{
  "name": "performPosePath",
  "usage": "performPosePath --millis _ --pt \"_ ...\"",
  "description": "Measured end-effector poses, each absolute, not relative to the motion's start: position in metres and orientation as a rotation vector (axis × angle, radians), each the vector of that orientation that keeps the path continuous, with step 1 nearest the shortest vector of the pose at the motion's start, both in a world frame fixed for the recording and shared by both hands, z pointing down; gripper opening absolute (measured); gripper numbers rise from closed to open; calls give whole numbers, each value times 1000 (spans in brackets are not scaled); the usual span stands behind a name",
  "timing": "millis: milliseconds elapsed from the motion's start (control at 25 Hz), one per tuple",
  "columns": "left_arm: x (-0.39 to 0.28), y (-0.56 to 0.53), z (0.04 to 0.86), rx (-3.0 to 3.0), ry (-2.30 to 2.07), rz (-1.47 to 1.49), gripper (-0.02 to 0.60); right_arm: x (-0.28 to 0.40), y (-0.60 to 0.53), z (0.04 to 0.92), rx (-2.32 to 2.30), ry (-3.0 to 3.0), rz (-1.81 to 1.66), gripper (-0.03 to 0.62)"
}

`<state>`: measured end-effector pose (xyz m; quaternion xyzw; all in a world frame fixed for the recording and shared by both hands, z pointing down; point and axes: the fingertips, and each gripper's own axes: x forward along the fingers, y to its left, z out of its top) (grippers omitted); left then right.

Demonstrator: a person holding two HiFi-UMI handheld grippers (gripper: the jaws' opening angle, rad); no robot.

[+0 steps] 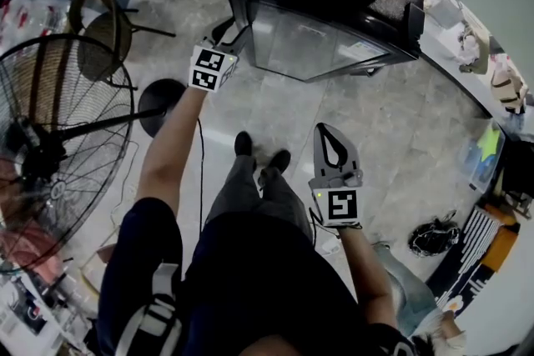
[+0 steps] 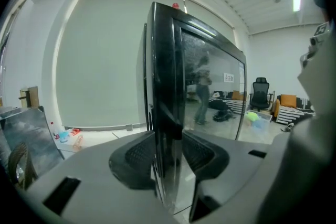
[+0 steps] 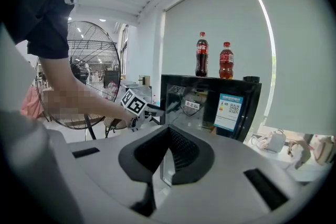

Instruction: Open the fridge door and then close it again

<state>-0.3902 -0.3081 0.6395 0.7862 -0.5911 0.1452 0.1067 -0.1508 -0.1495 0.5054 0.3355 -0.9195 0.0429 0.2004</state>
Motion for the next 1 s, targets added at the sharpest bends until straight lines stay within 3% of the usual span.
performPosePath --millis 440,1000 --pt "-376 -238 633 2325 -1795 387 134 -157 -129 507 888 -2570 105 18" --pt "-347 -174 632 2308 -1809 429 107 -115 -92 503 883 -2559 119 18"
